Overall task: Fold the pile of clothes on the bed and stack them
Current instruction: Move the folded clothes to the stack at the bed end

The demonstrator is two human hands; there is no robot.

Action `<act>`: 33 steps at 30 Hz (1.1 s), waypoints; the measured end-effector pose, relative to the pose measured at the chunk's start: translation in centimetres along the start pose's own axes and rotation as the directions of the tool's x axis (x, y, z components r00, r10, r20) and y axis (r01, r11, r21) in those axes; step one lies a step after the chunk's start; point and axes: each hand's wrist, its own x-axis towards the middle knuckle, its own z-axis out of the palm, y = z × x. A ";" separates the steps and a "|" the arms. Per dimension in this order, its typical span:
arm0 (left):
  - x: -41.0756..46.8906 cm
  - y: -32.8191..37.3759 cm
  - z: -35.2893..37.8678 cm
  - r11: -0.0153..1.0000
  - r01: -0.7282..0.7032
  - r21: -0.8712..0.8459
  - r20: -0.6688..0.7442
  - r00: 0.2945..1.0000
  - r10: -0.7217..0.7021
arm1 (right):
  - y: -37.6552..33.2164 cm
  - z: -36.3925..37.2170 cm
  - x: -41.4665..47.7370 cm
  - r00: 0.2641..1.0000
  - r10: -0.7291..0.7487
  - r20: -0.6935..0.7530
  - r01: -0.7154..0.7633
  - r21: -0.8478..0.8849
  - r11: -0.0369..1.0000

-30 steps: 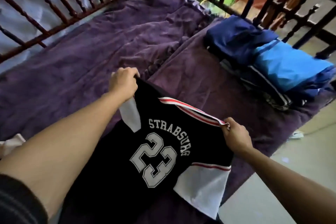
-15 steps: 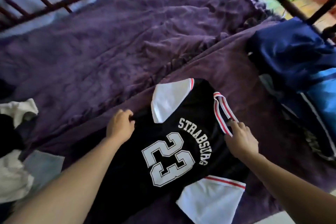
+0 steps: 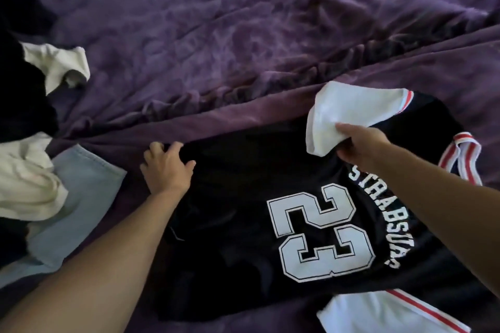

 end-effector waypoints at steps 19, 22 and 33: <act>-5.5 -0.6 0.5 0.931 -0.269 -0.245 -0.271 0.941 0.201 | 0.2 -1.8 -3.1 0.797 -0.604 0.022 0.485 -0.621 0.616; -13.1 -4.2 2.6 0.926 -0.067 -0.372 -0.182 0.983 -0.003 | 6.0 -7.4 -6.8 0.769 -0.637 -0.047 0.406 -0.734 0.545; -25.0 -8.0 5.2 0.783 0.222 -0.581 0.247 0.965 -0.090 | 23.2 -15.9 -13.4 0.883 -0.134 -0.451 -0.050 -0.373 0.927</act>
